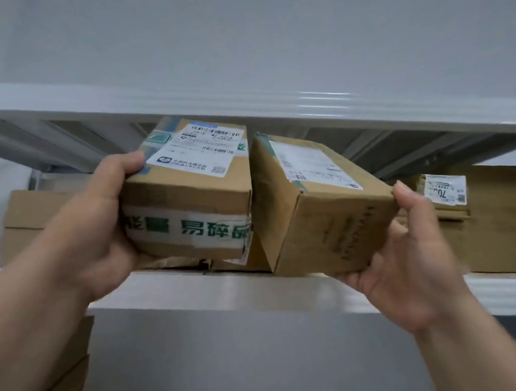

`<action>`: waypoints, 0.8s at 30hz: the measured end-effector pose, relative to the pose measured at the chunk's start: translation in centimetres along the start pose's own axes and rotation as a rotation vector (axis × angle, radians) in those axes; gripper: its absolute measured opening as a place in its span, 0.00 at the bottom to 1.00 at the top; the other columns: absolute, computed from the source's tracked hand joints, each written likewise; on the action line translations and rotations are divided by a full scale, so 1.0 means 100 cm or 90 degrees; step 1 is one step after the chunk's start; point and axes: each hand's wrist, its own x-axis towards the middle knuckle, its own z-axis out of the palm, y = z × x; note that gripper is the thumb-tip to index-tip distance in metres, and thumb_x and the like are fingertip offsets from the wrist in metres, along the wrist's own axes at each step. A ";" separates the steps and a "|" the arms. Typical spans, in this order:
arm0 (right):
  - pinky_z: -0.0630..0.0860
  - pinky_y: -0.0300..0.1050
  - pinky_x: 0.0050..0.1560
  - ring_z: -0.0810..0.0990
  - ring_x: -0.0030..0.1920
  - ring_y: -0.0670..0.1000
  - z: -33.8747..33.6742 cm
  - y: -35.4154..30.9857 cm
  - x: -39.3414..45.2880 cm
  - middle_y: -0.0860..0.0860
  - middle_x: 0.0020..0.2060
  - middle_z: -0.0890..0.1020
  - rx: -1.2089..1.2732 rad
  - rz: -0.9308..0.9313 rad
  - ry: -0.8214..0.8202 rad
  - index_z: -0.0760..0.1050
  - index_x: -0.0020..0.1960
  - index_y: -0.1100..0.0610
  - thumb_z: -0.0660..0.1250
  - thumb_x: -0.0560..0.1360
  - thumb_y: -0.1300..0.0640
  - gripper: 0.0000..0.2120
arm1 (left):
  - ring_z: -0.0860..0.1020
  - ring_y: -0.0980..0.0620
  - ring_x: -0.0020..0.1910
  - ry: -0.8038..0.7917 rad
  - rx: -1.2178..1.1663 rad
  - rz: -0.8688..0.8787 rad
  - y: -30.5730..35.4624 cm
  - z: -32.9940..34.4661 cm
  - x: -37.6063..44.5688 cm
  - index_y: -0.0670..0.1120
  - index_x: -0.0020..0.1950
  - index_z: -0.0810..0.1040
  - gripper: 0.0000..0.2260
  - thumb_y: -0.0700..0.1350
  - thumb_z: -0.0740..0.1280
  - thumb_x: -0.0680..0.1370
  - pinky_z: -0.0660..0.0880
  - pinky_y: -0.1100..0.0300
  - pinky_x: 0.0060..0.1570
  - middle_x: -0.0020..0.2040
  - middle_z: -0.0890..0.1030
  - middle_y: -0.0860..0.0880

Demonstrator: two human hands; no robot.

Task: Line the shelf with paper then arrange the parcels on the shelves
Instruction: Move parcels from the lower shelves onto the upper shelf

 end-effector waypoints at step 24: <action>0.85 0.51 0.41 0.87 0.39 0.55 -0.035 -0.029 0.105 0.53 0.51 0.81 -0.566 0.057 0.120 0.71 0.59 0.53 0.66 0.79 0.56 0.10 | 0.78 0.45 0.58 -0.048 0.468 -0.110 -0.015 0.045 0.113 0.53 0.60 0.77 0.28 0.70 0.68 0.68 0.71 0.47 0.64 0.59 0.81 0.49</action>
